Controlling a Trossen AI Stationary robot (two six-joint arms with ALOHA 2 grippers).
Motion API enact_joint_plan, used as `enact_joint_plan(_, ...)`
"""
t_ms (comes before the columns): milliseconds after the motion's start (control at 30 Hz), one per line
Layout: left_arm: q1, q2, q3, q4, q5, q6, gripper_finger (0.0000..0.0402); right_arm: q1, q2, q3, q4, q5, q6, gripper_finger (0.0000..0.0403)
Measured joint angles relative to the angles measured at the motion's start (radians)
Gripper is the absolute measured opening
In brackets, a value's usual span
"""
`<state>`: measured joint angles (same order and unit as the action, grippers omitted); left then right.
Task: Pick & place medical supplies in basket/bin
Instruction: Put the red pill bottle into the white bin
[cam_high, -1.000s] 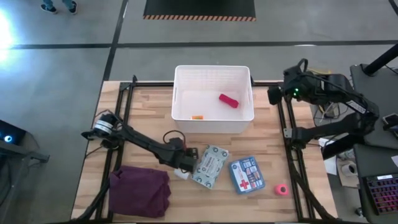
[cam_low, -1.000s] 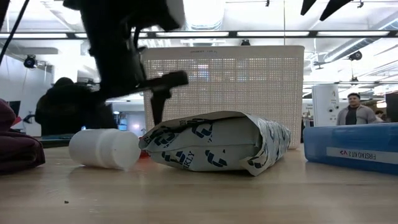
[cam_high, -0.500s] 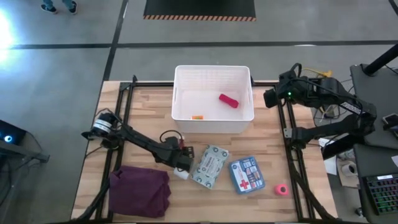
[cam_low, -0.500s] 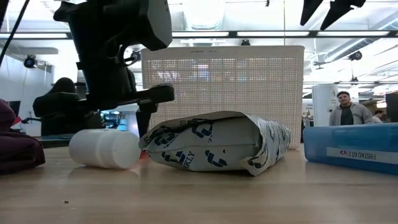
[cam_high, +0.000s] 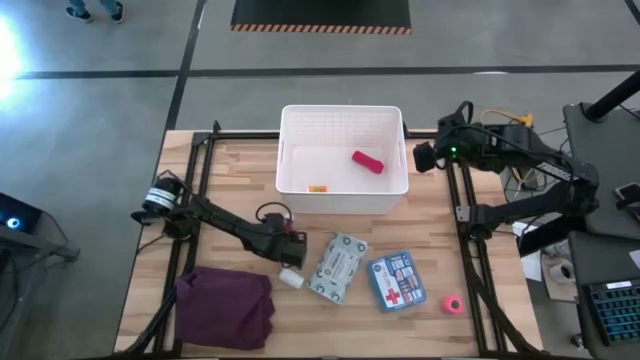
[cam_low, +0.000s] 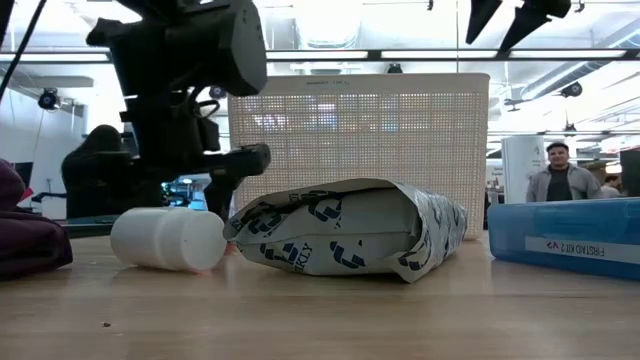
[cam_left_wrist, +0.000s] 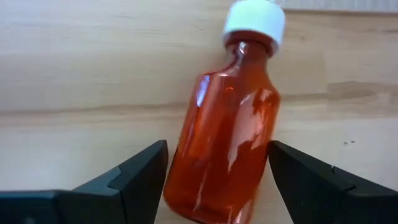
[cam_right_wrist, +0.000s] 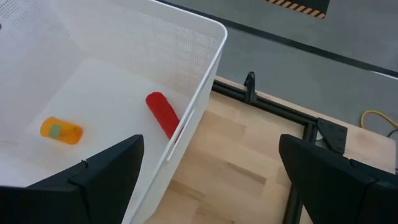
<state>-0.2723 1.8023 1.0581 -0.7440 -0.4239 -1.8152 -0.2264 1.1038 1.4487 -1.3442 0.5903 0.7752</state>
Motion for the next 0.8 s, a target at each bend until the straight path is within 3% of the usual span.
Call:
enact_joint_plan(233,0.009,-0.01,-0.039,0.059,0.001,0.055,0.0255,0.0,0.014,0.0,-0.001,0.0,0.008,0.0366)
enact_joint_plan(567,0.013,-0.033,-0.043,0.033,0.013,0.096,0.0158,0.0,0.014,0.0,0.0,0.004,0.018,0.0366)
enact_joint_plan(800,-0.036,-0.155,-0.044,0.002,0.055,0.089,0.0152,0.0,0.014,0.0,0.001,0.009,0.017,0.0366)
